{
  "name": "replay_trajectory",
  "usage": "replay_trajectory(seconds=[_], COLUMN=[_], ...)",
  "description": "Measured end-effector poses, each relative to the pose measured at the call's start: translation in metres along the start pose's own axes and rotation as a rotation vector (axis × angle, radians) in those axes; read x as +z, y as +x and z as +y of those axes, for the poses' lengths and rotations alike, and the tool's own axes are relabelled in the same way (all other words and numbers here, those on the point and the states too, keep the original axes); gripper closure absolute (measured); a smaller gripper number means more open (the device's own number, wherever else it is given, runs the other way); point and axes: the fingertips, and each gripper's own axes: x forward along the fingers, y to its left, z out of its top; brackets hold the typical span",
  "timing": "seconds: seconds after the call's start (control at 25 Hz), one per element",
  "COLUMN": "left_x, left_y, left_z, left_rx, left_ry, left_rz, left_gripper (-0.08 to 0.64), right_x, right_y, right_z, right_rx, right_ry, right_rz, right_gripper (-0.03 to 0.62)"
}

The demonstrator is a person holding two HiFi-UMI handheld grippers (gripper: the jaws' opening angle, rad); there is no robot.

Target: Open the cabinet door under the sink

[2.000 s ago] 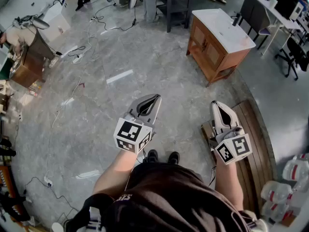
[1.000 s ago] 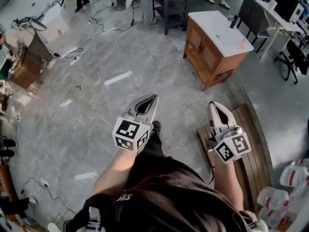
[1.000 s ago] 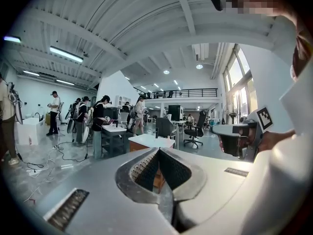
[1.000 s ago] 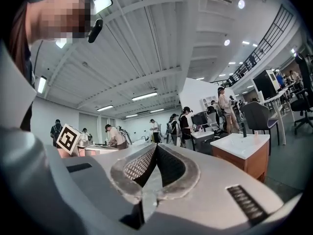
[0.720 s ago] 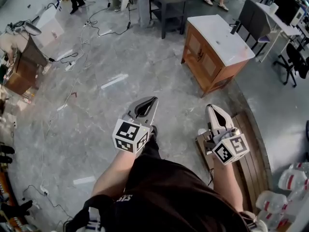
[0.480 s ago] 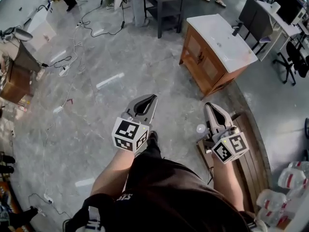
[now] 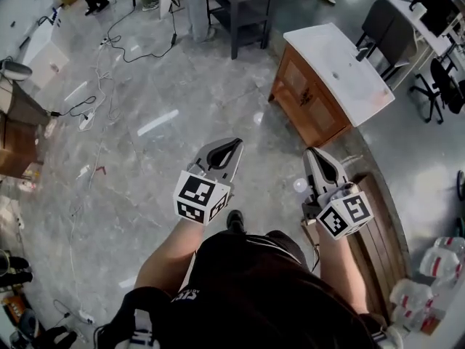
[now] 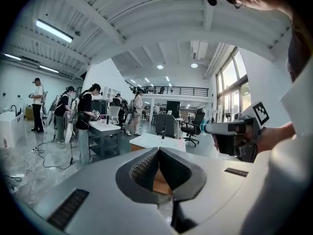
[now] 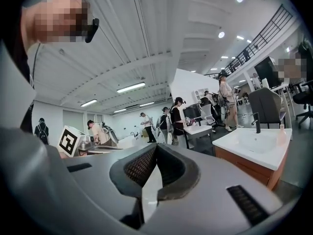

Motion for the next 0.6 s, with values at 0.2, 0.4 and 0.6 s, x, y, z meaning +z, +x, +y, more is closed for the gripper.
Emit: replay_trajectory(seconds=[0.2, 0.4, 0.6], left_x=[0.001, -0.001, 0.005], left_y=[0.019, 0.048, 0.098], left_z=[0.021, 0.044, 0.075], left_rx=[-0.012, -0.015, -0.013], left_ry=[-0.017, -0.023, -0.017], left_rz=[0.006, 0.025, 0.049], left_gripper=[0.541, 0.541, 0.541], right_x=[-0.007, -0.011, -0.010], right_y=[0.031, 0.058, 0.099], right_z=[-0.009, -0.040, -0.089], right_rx=[0.002, -0.017, -0.025], right_ry=[0.017, 0.046, 0.087], right_rz=[0.028, 0.035, 0.029], right_gripper=[0.577, 0.577, 0.577])
